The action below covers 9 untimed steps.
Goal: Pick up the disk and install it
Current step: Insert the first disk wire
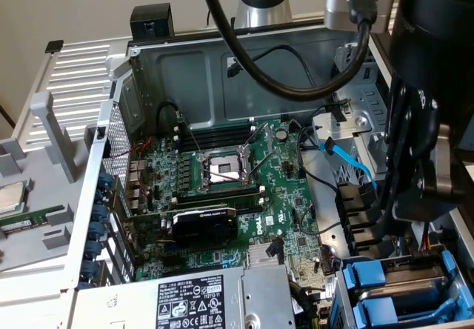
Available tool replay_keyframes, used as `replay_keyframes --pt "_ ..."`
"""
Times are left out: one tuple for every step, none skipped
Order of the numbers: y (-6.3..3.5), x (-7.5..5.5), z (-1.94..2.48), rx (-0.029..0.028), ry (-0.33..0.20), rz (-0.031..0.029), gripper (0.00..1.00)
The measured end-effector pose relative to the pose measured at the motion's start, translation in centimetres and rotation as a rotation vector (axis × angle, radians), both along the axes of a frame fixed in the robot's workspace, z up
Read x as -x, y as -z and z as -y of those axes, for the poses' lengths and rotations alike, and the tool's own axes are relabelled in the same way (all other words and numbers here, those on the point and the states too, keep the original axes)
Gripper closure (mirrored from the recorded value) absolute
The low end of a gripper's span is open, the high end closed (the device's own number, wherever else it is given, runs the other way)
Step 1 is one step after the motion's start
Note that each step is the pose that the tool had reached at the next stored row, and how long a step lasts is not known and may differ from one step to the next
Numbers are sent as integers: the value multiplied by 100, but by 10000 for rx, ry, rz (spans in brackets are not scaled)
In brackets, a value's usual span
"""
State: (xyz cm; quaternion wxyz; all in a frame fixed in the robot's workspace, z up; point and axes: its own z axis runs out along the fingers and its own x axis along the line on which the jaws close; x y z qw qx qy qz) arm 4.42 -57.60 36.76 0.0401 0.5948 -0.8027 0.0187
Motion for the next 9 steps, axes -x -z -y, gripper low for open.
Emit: replay_keyframes --pt "1 2 0 -19 73 0 69" --pt "3 3 0 -39 124 0 69" --pt "5 3 0 -51 150 1 69" --pt "5 4 1 -59 172 0 69" --pt "6 4 4 -65 190 -1 69" --pt "6 4 6 -64 199 -6 69" --pt "6 4 10 -64 200 -12 69" --pt "6 4 13 -64 201 -22 69" --pt "5 4 13 -65 202 -28 69"
